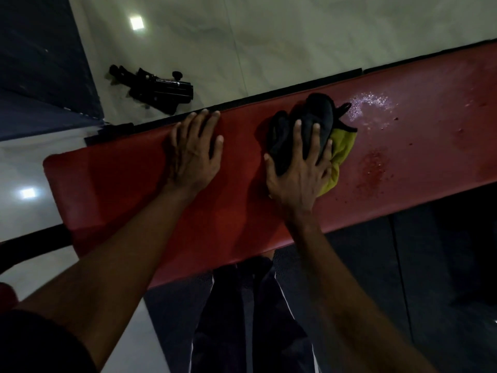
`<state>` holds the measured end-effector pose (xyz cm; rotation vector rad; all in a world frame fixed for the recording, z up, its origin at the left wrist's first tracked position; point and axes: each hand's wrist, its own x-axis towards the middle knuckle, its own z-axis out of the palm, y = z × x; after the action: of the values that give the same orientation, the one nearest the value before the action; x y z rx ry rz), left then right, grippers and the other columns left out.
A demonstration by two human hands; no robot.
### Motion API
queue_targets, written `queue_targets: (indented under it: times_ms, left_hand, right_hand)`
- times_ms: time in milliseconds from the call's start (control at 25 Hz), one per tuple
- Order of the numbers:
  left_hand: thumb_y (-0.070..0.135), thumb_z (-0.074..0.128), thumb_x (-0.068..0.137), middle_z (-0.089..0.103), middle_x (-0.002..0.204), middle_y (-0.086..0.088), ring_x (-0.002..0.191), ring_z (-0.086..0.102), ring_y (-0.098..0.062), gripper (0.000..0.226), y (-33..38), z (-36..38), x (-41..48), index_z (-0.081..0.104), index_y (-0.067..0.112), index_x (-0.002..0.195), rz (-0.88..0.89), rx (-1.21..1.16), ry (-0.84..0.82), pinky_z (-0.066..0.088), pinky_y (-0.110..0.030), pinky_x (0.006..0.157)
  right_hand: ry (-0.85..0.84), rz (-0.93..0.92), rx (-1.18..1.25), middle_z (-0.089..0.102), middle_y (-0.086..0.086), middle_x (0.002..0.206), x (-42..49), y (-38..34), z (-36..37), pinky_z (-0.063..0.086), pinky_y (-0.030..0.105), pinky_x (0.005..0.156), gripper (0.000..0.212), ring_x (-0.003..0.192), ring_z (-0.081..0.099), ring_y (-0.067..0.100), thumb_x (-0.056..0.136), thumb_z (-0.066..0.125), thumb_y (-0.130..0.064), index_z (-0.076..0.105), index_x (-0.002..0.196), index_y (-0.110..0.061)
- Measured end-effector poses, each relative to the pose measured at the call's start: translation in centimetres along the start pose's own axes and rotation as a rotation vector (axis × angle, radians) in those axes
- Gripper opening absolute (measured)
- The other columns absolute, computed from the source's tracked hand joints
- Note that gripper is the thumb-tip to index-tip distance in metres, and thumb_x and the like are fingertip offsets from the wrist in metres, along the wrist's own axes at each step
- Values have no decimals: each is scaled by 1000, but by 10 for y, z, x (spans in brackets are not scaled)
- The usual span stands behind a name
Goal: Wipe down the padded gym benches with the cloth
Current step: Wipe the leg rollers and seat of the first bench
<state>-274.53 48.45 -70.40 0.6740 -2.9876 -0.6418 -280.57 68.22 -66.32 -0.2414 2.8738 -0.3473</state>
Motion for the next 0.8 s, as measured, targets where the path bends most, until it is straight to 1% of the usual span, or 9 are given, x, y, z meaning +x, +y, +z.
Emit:
queue_targets:
  times_ms: [160,280,360,400,480,560,600,680,800]
  left_hand:
    - [48,35,105,36,159,-6,147,29,-28,56,-7,7,-2,30,24,157,35,94,-18,11,-49,121]
    - [49,36,105,38,158,-5,146,32,-27,56,-5,10,-2,32,26,156,22,131,17,14,-50,122]
    - [49,38,104,39,157,-4,145,33,-27,56,-5,10,-3,33,26,155,12,115,28,17,-49,121]
    - [49,39,103,40,157,-4,145,34,-27,56,-5,10,-3,34,27,155,9,107,37,17,-49,121]
    - [48,42,102,41,156,-4,144,34,-27,57,-5,11,-4,35,27,155,7,96,38,17,-48,121]
    - [49,42,101,41,156,-4,144,34,-27,58,-5,11,-3,35,28,155,3,93,25,18,-48,120]
    - [49,42,101,41,156,-4,144,35,-28,58,-5,12,-3,35,28,155,3,95,27,18,-48,120]
    - [50,41,100,41,156,-3,143,36,-27,59,-5,12,-3,35,27,155,3,97,31,18,-47,120]
    - [51,39,101,40,157,-1,143,36,-26,60,-6,12,-3,35,26,155,2,97,20,16,-46,121]
  right_hand:
    - [75,28,-27,29,-3,164,46,-6,-3,34,62,109,77,142,33,40,85,57,-48,31,157,-35]
    - [41,-272,-60,40,-2,159,55,-10,-7,39,59,105,71,133,41,41,81,55,-45,46,150,-32]
    - [-51,-466,-104,42,0,155,68,-10,-14,40,61,103,79,132,41,40,81,57,-50,39,154,-31]
    - [-87,-465,-125,42,2,154,76,-10,-18,38,63,105,86,135,39,40,81,58,-56,31,158,-31]
    - [-89,-309,-136,36,4,156,94,-13,-19,28,65,113,96,145,27,41,79,57,-68,23,160,-30]
    - [-113,-155,-89,27,5,162,107,-24,-14,17,64,118,88,152,15,42,81,56,-70,33,156,-30]
    - [-137,-137,-79,27,5,163,110,-35,-10,17,63,118,79,152,16,42,83,56,-67,40,151,-31]
    - [-158,-220,-116,36,4,159,108,-56,-5,26,59,113,64,147,28,41,85,54,-60,51,141,-31]
    - [-221,-472,-206,48,1,149,117,-56,-13,33,54,108,57,135,44,39,85,53,-56,56,136,-31]
